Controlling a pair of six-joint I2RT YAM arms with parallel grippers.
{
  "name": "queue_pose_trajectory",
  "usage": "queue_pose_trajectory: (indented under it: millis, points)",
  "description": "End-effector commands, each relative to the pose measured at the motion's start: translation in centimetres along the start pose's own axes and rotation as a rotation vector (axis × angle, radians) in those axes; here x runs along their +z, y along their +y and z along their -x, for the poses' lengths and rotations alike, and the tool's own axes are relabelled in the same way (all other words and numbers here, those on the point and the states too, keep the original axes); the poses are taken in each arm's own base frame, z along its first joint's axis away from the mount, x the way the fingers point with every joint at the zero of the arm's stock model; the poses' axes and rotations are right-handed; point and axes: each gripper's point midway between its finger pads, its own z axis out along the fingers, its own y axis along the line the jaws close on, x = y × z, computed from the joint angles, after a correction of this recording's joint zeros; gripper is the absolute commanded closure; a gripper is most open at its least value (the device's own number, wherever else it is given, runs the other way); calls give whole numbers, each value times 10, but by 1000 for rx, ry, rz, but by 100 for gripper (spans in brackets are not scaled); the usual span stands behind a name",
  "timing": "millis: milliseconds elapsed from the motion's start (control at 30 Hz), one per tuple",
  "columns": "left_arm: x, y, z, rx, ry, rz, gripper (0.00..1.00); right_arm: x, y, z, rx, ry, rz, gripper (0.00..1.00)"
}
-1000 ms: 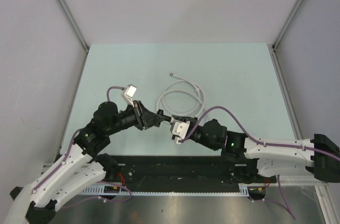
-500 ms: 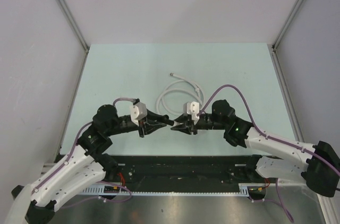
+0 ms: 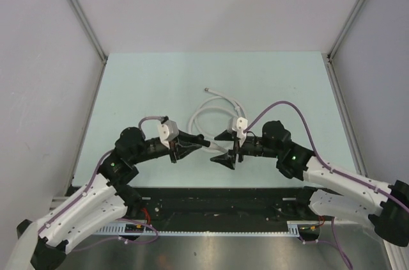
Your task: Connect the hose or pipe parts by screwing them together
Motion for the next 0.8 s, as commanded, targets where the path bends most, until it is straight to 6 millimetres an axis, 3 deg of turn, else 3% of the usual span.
queue_pose_trajectory:
  millis: [0, 33, 100, 133, 200, 300, 467, 567, 700, 767]
  points:
    - [-16, 45, 61, -292, -224, 335, 100, -23, -40, 34, -125, -46, -303, 17]
    - [-19, 46, 63, -348, -240, 355, 100, -24, -37, 38, -157, -53, -320, 15]
    - [-22, 49, 64, -497, -247, 398, 100, -32, -51, 46, -240, -48, -435, 12]
    - [-22, 49, 63, -545, -243, 409, 100, -29, -44, 50, -281, -55, -430, 11]
    - [-25, 48, 62, -665, -225, 439, 100, -36, -52, 60, -391, -50, -515, 10]
    - [-25, 47, 60, -823, -196, 472, 99, -32, -46, 71, -501, -60, -556, 4]
    - [-18, 31, 57, -1045, -116, 435, 100, -27, -41, 86, -667, -59, -631, 6]
    - [-13, 18, 57, -1166, -96, 378, 100, -18, -40, 86, -725, -42, -638, 11]
    - [-17, 12, 68, -1214, -127, 349, 100, -4, -34, 75, -790, 6, -626, 30]
    - [-21, 13, 74, -1215, -158, 356, 100, 1, -34, 69, -810, 34, -631, 34]
